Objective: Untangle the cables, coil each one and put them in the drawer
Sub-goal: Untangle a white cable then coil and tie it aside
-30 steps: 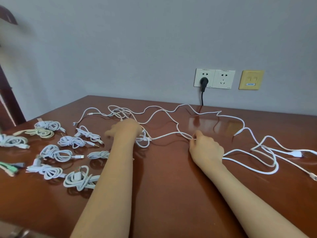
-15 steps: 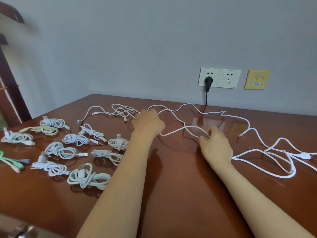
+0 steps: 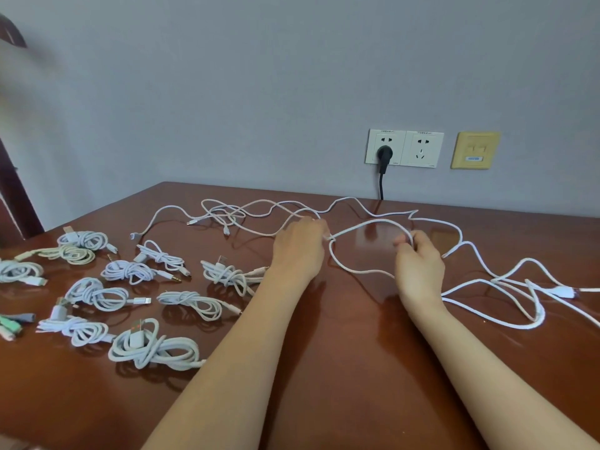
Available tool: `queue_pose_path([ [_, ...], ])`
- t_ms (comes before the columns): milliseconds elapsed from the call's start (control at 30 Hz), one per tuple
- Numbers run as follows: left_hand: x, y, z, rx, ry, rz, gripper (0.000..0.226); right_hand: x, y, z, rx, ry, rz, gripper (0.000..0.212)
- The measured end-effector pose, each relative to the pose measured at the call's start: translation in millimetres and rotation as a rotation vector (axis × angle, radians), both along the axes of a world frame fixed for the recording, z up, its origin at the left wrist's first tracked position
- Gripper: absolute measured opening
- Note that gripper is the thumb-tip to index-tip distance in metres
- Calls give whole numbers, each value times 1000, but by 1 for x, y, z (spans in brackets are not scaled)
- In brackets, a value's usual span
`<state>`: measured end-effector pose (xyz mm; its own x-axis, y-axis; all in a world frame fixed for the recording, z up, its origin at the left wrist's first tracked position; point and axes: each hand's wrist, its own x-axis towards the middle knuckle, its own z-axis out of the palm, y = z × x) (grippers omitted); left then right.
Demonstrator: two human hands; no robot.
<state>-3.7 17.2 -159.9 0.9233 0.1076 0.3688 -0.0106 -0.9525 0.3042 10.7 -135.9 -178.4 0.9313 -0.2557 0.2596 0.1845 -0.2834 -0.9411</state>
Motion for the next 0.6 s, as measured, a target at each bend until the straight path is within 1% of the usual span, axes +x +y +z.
queue_pose_path([
  [33,1,-4,0,-5,-15,-40,34,0,-2,3,23,-22,-8,26],
  [100,1,-14,0,10,-38,-121,32,-3,-8,11,93,-114,-39,39],
  [167,0,-25,-4,63,-31,-221,29,-4,-14,21,158,-151,-54,42],
  [200,-1,-30,-6,92,-8,-281,29,-4,-17,25,195,-119,-39,40],
  [233,-2,-34,-8,118,21,-345,30,-3,-17,29,244,-44,5,35],
  [300,-4,-40,-11,148,53,-448,30,-3,-16,31,346,169,150,26],
  [333,-5,-41,-11,157,52,-480,31,-3,-16,29,349,268,213,23],
  [400,-8,-42,-10,153,35,-526,34,-2,-19,25,303,399,283,20],
  [500,-13,-45,-4,104,19,-614,33,-1,-26,23,291,496,362,25],
  [600,-18,-55,0,109,11,-673,31,-3,-28,23,252,490,422,14],
])
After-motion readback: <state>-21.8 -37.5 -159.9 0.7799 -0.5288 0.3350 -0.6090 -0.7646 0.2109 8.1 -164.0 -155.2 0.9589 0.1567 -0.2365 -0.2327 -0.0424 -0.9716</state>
